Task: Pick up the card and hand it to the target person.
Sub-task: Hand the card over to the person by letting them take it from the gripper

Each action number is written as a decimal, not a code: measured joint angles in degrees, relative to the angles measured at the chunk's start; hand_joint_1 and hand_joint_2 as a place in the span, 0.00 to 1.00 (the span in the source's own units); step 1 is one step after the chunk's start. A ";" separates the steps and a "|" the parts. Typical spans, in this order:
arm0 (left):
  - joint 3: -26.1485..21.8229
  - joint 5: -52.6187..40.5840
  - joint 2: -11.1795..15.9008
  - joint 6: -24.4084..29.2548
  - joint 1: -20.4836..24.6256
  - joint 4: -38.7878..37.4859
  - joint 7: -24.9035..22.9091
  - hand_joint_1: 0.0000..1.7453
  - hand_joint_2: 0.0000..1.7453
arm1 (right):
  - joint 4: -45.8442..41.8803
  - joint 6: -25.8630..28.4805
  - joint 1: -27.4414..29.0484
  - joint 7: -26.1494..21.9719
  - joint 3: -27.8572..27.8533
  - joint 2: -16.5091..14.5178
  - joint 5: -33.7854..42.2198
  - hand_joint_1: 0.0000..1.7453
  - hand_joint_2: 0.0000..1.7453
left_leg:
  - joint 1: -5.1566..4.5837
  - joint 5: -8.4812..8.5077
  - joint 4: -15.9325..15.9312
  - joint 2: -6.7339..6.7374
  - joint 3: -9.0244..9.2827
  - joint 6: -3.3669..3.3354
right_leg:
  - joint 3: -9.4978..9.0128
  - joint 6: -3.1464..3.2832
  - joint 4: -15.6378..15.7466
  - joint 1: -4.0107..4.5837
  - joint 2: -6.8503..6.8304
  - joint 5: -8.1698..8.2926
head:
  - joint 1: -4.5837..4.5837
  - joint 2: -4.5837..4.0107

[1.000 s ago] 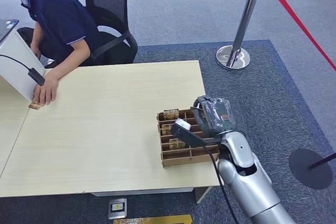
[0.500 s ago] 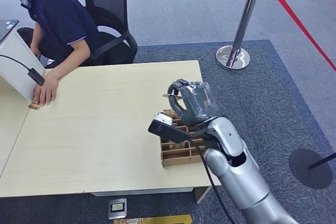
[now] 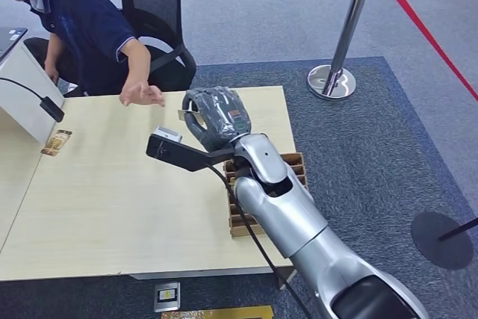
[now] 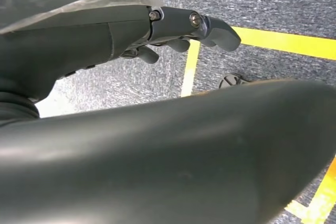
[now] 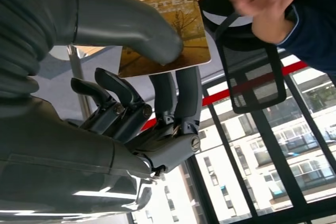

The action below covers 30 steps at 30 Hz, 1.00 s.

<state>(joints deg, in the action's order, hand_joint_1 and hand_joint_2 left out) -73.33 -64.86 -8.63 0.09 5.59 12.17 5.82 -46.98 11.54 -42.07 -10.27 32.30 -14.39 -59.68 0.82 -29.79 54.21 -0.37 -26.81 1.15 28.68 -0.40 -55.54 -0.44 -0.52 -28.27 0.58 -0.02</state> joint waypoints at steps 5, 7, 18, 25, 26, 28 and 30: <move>0.24 -0.58 -0.21 -0.03 0.16 -0.13 -0.56 0.00 0.00 | 7.74 2.74 -3.49 1.02 -0.01 -2.33 -0.35 1.00 1.00 | 0.00 0.00 0.00 0.00 0.00 0.00 | 0.01 0.00 0.03 0.00 0.00 0.00 | -0.01 0.00; 0.30 -0.70 -0.33 0.09 0.17 -0.21 -0.60 0.00 0.00 | 10.56 3.59 -4.31 1.19 -0.04 -2.94 -0.38 1.00 1.00 | 0.00 0.00 0.00 0.00 0.00 0.00 | 0.01 0.00 0.03 0.00 0.00 0.01 | 0.00 0.00; 0.46 -0.95 -0.89 0.86 0.29 -0.28 -1.81 0.00 0.00 | 17.14 3.60 -5.01 -0.19 -0.04 -4.10 0.02 1.00 1.00 | 0.00 0.00 0.01 0.00 -0.02 0.00 | 0.01 0.00 0.02 0.00 0.00 0.01 | 0.01 0.00; 0.49 -1.11 -1.25 1.11 0.33 -0.28 -1.86 0.00 0.00 | 17.72 2.83 -4.99 -1.35 0.14 -4.14 1.57 1.00 1.00 | 0.00 0.00 0.01 0.00 -0.01 0.00 | 0.00 0.01 0.02 0.00 0.00 0.01 | 0.01 0.00; 0.50 -1.11 -1.26 1.16 0.33 -0.28 -1.84 0.00 0.00 | 17.67 2.59 -4.99 -1.43 0.31 -4.15 1.94 1.00 1.00 | 0.00 0.00 0.01 0.00 -0.01 0.00 | 0.00 0.01 0.01 0.00 0.00 0.01 | 0.00 0.00; 0.50 -1.07 -1.27 1.26 0.35 -0.28 -1.69 0.00 0.00 | 17.48 2.16 -4.97 -1.49 0.95 -4.16 2.84 1.00 1.00 | 0.00 0.00 0.01 0.00 -0.01 0.00 | 0.00 0.01 0.01 0.00 0.00 0.01 | -0.01 0.00; 0.50 -1.03 -1.27 1.34 0.37 -0.28 -1.51 0.00 0.00 | 17.18 1.84 -4.95 -1.49 1.77 -4.17 3.63 1.00 1.00 | 0.00 0.00 0.01 0.00 -0.01 0.00 | 0.01 0.01 0.01 0.00 0.00 0.01 | 0.00 0.00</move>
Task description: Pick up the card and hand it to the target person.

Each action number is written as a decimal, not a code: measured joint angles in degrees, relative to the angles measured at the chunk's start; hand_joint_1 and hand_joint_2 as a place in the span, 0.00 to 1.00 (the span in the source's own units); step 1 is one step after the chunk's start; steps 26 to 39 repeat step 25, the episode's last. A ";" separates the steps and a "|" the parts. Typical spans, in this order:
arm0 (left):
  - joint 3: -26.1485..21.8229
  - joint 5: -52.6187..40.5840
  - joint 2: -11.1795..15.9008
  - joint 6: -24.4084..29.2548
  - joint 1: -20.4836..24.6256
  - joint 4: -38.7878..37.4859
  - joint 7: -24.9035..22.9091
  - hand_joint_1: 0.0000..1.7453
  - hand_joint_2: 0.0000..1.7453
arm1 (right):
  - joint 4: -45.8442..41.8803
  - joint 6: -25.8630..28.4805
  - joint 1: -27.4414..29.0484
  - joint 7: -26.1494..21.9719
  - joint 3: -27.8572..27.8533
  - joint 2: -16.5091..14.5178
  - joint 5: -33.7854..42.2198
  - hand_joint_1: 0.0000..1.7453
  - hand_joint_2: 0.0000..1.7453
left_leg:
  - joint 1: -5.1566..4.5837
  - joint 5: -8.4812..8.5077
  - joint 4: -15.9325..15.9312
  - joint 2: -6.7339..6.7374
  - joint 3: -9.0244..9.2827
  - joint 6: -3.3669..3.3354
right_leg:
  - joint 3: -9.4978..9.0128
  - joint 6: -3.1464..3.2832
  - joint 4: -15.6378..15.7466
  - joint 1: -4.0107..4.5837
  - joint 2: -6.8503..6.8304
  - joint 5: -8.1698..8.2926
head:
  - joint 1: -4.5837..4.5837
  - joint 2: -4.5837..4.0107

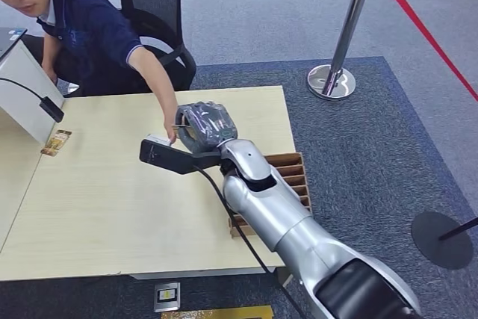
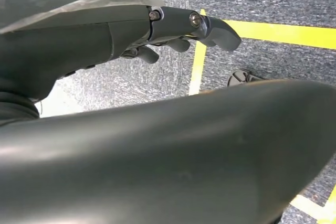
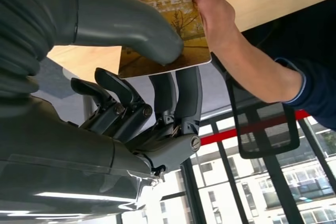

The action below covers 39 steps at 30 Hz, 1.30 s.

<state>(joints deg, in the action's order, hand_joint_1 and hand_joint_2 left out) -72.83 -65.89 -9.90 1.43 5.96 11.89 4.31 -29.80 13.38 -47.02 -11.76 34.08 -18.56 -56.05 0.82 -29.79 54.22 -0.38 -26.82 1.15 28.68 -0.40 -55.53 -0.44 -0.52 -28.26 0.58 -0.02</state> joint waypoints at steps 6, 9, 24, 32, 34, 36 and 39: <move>0.00 -0.01 0.00 0.04 0.02 0.00 0.52 0.00 0.00 | -0.26 0.04 -0.01 0.13 1.69 0.00 1.57 0.46 1.00 | 0.00 0.00 0.00 0.00 -0.01 0.00 | 0.00 0.00 0.00 0.00 0.00 0.00 | 0.00 0.00; 0.00 0.02 0.00 0.15 0.02 0.00 0.50 0.00 0.00 | -0.26 0.31 -0.01 -0.26 1.96 0.00 2.78 0.00 1.00 | 0.00 0.00 0.00 0.00 0.00 0.00 | 0.00 0.00 0.01 0.00 0.00 0.00 | -0.01 0.00; -0.40 2.90 -0.05 1.97 -0.37 0.00 -0.73 0.00 0.00 | -36.14 3.89 21.80 -2.85 -6.83 7.03 5.85 0.00 1.00 | -0.01 -0.07 0.02 -0.08 -0.07 -0.09 | 0.04 -0.01 0.18 0.00 0.00 -0.01 | 0.01 0.00; -0.44 2.98 -0.06 2.06 -0.41 0.00 -0.83 0.00 0.00 | -38.30 4.07 23.28 -2.99 -7.47 7.51 5.88 0.00 1.00 | -0.01 -0.08 0.02 -0.08 -0.07 -0.10 | 0.04 -0.01 0.19 -0.01 0.00 -0.01 | 0.01 0.00; -0.44 2.98 -0.06 2.06 -0.41 0.00 -0.83 0.00 0.00 | -38.30 4.07 23.28 -2.99 -7.47 7.51 5.88 0.00 1.00 | -0.01 -0.08 0.02 -0.08 -0.07 -0.10 | 0.04 -0.01 0.19 -0.01 0.00 -0.01 | 0.01 0.00; -0.44 2.98 -0.06 2.06 -0.41 0.00 -0.83 0.00 0.00 | -38.30 4.07 23.28 -2.99 -7.47 7.51 5.88 0.00 1.00 | -0.01 -0.08 0.02 -0.08 -0.07 -0.10 | 0.04 -0.01 0.19 -0.01 0.00 -0.01 | 0.01 0.00; -0.44 2.98 -0.06 2.06 -0.41 0.00 -0.83 0.00 0.00 | -38.30 4.07 23.28 -2.99 -7.47 7.51 5.88 0.00 1.00 | -0.01 -0.08 0.02 -0.08 -0.07 -0.10 | 0.04 -0.01 0.19 -0.01 0.00 -0.01 | 0.01 0.00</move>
